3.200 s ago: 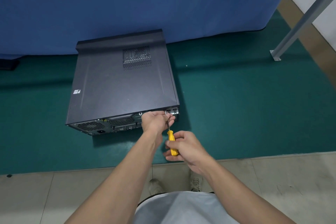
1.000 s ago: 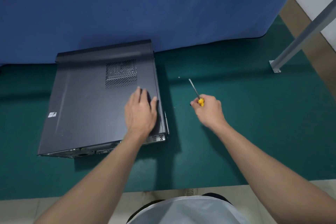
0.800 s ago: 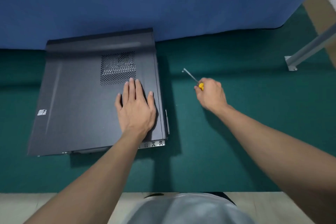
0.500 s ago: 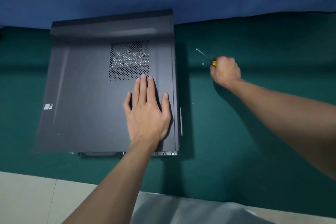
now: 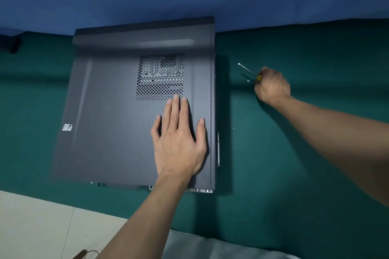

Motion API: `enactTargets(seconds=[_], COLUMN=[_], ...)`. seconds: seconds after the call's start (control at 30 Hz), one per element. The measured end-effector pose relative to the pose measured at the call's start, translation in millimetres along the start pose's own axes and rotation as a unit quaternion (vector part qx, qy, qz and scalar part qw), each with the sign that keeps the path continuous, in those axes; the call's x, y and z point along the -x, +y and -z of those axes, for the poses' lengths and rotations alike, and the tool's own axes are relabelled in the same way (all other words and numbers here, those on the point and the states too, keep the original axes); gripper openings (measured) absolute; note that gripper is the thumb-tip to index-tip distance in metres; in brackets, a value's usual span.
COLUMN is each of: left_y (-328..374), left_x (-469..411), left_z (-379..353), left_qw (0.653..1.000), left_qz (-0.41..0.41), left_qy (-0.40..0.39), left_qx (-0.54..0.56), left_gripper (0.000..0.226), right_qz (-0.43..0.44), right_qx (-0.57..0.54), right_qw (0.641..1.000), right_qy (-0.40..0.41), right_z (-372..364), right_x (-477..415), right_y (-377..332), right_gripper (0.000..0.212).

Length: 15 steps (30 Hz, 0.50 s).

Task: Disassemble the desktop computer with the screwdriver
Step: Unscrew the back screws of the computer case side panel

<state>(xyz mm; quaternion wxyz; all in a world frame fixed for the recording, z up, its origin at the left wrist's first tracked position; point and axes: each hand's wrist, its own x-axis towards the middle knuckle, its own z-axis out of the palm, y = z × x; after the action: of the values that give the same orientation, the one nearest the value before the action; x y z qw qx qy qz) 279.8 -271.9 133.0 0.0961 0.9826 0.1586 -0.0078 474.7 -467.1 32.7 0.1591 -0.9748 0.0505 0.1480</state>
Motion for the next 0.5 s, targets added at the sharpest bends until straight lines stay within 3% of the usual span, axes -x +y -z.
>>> enactTargets(seconds=[0.23, 0.5], left_y=[0, -8], left_x=[1, 3], left_z=[1, 8], left_qw=[1.000, 0.996], left_qz=[-0.004, -0.037], left_qy=[0.003, 0.013], left_qx=[0.013, 0.086], left_gripper=[0.065, 0.056], right_qz=[-0.048, -0.021], right_qx=[-0.129, -0.201], right_qw=[0.990, 0.977], right_qy=[0.025, 0.069], right_z=[25, 43], right_x=[53, 168], right_y=[-6, -48], right_gripper=[0.025, 0.015])
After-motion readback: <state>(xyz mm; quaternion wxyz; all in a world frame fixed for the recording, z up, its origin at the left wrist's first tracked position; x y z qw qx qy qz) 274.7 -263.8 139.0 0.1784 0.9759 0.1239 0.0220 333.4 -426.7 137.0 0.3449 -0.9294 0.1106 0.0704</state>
